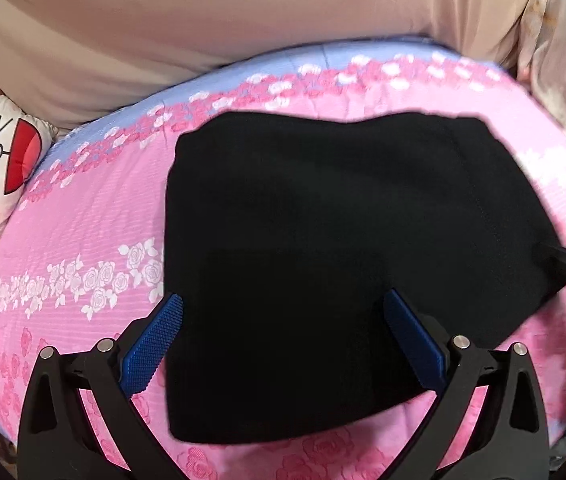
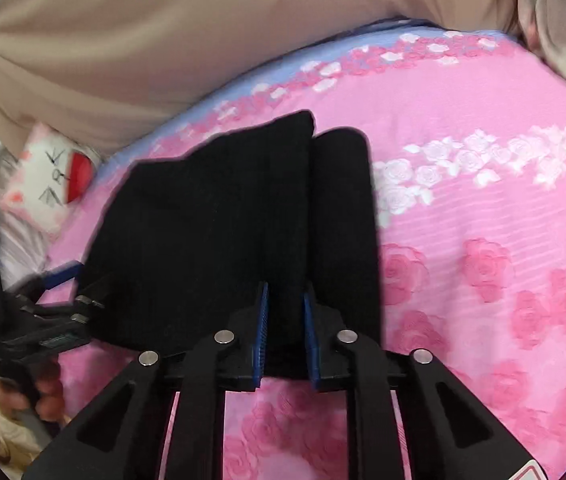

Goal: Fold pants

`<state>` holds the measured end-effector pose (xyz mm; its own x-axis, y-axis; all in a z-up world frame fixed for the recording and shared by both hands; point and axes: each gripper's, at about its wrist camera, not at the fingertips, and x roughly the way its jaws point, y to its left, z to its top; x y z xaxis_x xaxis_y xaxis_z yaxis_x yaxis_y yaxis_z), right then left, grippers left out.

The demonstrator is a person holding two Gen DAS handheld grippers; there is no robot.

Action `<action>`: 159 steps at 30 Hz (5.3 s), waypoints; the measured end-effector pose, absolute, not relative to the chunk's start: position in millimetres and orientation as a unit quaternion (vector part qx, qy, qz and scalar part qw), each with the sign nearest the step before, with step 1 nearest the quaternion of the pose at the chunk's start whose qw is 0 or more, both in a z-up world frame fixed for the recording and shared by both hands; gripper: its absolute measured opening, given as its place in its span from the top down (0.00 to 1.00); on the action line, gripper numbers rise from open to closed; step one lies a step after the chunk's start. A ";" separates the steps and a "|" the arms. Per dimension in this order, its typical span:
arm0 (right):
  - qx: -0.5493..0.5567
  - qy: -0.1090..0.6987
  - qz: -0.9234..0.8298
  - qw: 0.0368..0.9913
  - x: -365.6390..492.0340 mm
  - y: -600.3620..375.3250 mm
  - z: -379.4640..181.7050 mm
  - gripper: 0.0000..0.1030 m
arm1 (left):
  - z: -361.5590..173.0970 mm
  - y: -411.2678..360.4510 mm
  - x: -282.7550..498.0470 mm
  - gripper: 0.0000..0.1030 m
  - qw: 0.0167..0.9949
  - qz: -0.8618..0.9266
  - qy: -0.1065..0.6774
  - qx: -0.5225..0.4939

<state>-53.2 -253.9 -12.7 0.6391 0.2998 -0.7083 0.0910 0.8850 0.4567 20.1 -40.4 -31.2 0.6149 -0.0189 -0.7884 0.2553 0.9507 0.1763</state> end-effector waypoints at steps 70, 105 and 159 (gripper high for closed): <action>0.203 0.414 0.042 0.886 -17.8 -231.0 -19.0 0.70 | -23.9 -15.7 27.6 0.04 0.894 -0.041 0.434 0.100; 0.162 0.403 0.016 0.901 -28.7 -216.7 22.3 0.91 | -22.5 -26.0 34.7 0.04 0.889 -0.067 0.442 0.104; 0.200 0.384 0.027 0.901 -90.6 -208.6 -0.6 0.86 | -3.2 15.9 -23.4 0.05 0.894 -0.029 0.437 0.090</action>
<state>-90.6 -208.6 -0.6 0.7043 0.2024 -0.6804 0.1040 0.9187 0.3810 -23.4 15.8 -3.2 0.6155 0.0263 -0.7877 0.1316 0.9820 0.1357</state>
